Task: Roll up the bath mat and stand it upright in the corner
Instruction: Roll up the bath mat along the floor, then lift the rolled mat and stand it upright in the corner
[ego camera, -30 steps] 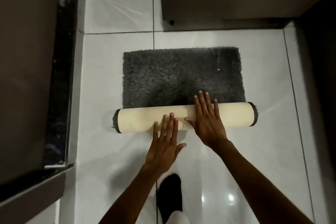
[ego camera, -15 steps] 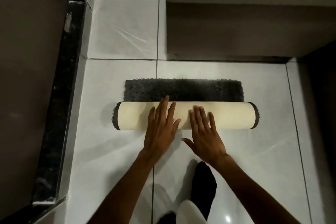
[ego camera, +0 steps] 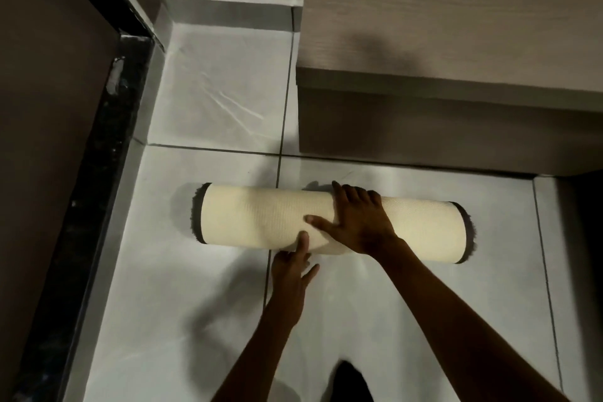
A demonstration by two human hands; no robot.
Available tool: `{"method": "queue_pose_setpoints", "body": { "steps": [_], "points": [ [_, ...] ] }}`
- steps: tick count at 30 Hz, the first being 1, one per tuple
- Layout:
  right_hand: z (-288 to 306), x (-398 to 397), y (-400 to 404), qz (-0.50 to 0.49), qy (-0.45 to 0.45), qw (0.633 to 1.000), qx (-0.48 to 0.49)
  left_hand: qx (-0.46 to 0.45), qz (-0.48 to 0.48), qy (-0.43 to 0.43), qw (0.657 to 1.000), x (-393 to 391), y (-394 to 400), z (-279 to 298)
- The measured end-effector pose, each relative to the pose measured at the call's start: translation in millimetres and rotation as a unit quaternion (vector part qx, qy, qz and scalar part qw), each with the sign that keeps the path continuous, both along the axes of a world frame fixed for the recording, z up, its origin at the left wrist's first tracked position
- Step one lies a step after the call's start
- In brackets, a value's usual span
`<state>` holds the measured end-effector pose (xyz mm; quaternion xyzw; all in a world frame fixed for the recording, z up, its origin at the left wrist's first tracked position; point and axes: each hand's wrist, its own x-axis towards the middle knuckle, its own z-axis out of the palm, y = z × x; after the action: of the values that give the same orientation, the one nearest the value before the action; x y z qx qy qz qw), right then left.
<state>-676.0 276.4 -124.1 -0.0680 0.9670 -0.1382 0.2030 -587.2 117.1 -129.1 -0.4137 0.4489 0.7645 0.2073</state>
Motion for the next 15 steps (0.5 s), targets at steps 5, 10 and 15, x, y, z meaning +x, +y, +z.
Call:
{"method": "queue_pose_setpoints", "body": {
  "steps": [5,10,15],
  "points": [
    [0.0,-8.6,5.0,0.006,-0.018,1.000,-0.018,0.109,0.105,-0.012,0.988,-17.6,19.9,0.3],
    [26.1,16.2,-1.5,0.013,-0.078,0.994,-0.075,0.093,0.109,-0.037,0.989,-11.8,2.1,24.8],
    [80.4,43.5,-30.9,-0.043,-0.113,0.978,-0.168,0.042,0.030,-0.019,0.998,-14.6,-41.2,84.7]
  ]
}}
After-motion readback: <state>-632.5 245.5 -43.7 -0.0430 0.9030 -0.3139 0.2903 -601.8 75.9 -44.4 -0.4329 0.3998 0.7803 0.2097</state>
